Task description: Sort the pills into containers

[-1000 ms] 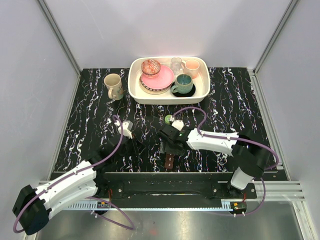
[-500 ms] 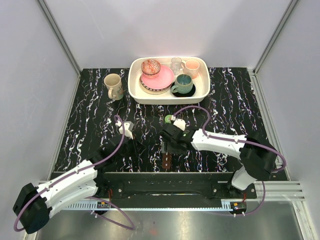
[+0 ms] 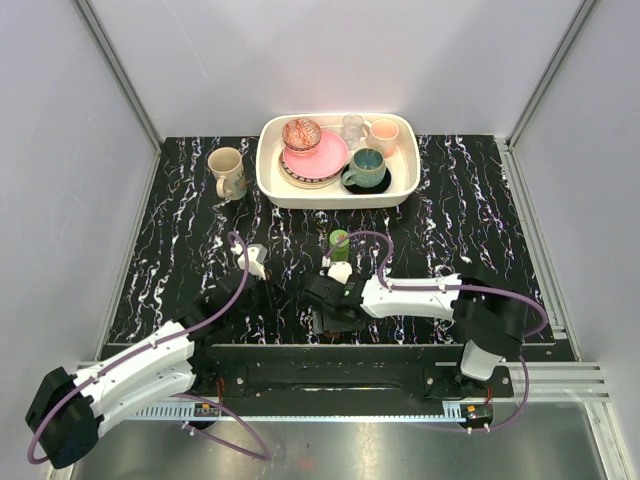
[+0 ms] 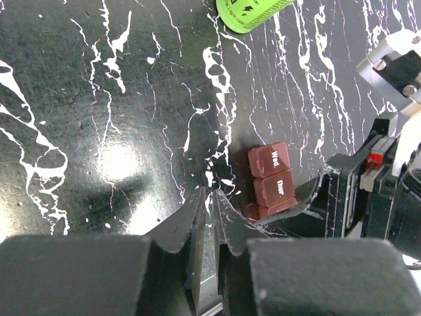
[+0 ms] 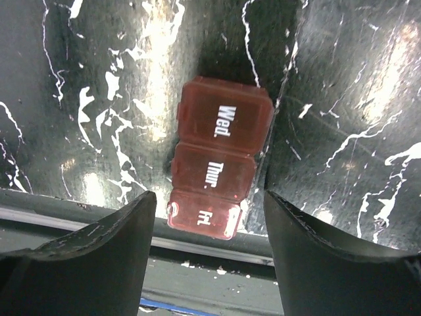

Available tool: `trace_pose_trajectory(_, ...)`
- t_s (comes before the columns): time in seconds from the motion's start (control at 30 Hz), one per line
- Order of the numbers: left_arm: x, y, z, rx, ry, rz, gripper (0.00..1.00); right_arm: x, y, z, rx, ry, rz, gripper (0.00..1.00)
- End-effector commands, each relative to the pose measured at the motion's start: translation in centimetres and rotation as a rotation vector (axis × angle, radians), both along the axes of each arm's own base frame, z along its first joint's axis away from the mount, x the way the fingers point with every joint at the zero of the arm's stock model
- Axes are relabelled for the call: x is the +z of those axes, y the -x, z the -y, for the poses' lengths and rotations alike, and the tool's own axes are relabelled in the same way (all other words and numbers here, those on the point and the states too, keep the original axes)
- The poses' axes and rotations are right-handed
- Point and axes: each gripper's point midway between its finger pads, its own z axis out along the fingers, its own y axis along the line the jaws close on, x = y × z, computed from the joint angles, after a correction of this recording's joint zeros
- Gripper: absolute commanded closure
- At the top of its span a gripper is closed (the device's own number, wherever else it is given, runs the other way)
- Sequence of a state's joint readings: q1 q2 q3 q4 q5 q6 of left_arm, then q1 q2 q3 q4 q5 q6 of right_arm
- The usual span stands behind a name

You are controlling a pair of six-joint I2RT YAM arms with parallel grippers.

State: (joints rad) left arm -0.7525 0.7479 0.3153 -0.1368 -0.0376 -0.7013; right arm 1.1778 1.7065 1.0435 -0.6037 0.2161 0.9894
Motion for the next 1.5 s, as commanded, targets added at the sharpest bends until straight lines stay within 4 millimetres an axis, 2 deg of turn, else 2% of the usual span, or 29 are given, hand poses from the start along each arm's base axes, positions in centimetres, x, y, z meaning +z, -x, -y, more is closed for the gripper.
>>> trace_pose_trajectory(0.0,0.6,0.0,0.5,-0.01,0.034,0.015,0.86,0.2,0.2,0.1,-0.047,0.003,0.02,0.29)
trace_pose_trajectory(0.3,0.6,-0.1,0.5,-0.008,0.028,0.011,0.86,-0.1,0.3,0.5,-0.049,0.017,0.027,0.46)
trace_pose_trajectory(0.57,0.4,0.0,0.4,-0.003,0.03,0.006,0.85,0.0,0.6,0.2,-0.018,0.018,0.033,0.56)
trace_pose_trajectory(0.63,0.4,0.1,0.5,-0.007,0.039,0.005,0.74,0.0,0.7,0.1,0.006,0.014,0.035,0.56)
trace_pose_trajectory(0.67,0.8,0.0,0.8,-0.01,0.059,0.017,0.66,0.3,1.0,-0.1,0.058,0.001,0.032,0.58)
trace_pose_trajectory(0.83,1.2,0.5,1.7,-0.03,0.148,0.015,0.47,1.8,1.5,-0.1,0.168,-0.098,0.076,0.71)
trace_pose_trajectory(0.97,2.9,0.2,2.6,-0.037,0.218,0.038,0.32,4.1,2.4,0.4,0.238,-0.193,0.107,0.81)
trace_pose_trajectory(1.07,4.1,0.2,3.4,-0.058,0.276,0.043,0.13,5.7,3.0,0.3,0.319,-0.259,0.125,0.82)
trace_pose_trajectory(1.13,5.1,0.6,4.2,-0.097,0.319,0.044,0.04,6.5,3.3,0.3,0.361,-0.283,0.144,0.84)
trace_pose_trajectory(1.3,7.9,0.7,6.4,-0.191,0.395,0.057,0.01,9.0,3.5,0.6,0.413,-0.354,0.2,0.84)
trace_pose_trajectory(1.43,9.1,1.2,8.0,-0.276,0.432,0.048,0.01,10.6,3.3,0.6,0.419,-0.394,0.242,0.84)
trace_pose_trajectory(1.47,8.9,1.2,8.2,-0.282,0.429,0.034,0.01,11.0,3.3,0.7,0.416,-0.402,0.251,0.84)
